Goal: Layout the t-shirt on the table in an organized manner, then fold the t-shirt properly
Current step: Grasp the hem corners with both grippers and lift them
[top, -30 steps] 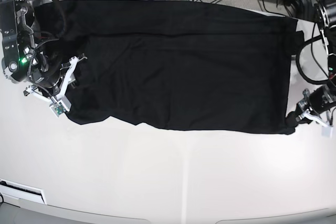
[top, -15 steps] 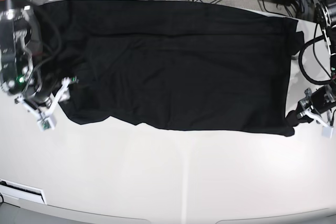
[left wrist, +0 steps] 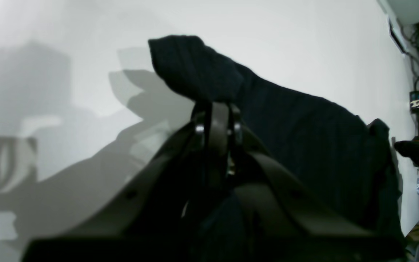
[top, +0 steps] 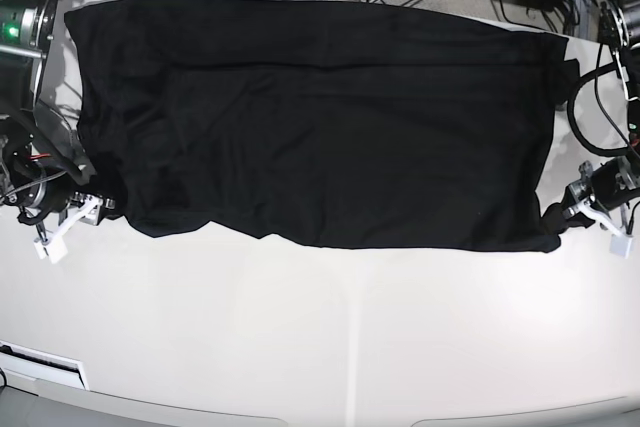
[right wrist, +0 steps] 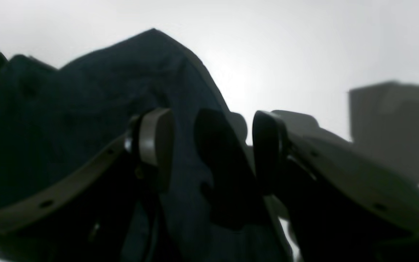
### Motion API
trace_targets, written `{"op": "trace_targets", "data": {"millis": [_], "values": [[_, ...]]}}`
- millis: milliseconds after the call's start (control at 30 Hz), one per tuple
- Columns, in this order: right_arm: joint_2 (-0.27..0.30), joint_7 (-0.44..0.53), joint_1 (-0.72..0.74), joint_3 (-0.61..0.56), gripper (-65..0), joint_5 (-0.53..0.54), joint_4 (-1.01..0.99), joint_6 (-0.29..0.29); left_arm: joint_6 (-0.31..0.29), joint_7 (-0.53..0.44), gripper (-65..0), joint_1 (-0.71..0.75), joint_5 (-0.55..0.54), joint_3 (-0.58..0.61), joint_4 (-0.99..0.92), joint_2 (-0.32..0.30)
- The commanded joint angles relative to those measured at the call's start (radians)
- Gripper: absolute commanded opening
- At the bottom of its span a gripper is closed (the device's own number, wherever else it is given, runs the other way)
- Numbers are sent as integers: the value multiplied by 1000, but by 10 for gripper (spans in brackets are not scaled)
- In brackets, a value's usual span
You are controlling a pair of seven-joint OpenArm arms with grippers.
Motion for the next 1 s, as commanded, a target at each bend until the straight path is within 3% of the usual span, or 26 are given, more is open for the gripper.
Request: {"op": "trace_targets", "data": {"millis": [0,233,400,467,533,600,667,767,967], "values": [[5,30,26,4,-291,-6,10,-1,-11,-17,-650,-26,-20,-5,15,-19],[-82,127,26,3,-291,-162,10,-76,-11,-16,-650,-26,-20,-6,15,-20],[-96,174,26,3,-291,-195,10,-93,-11,-5,-650,-26,-20,-5,15,-20],[-96,182,26,3,-326,-195,10,-100,-11,-5,-650,-26,-20,-6,15,-19],[-97,185,26,3,-406,-195,10,-100,-11,-5,-650,-26,-20,-5,15,-19],[-97,189,26,3,-518,-195,10,-79,-11,-5,-650,-26,-20,-5,15,-16],[-96,211,27,3,-650,-195,10,-14,-11,-5,-650,-26,-20,-5,15,-13],[-94,201,48,4,-650,-194,20,79,-13,-5,-650,-41,-21,-5,15,-18],[-77,48,50,4,-650,-163,191,91,-28,5,-650,-89,-21,-5,15,-48]]}}
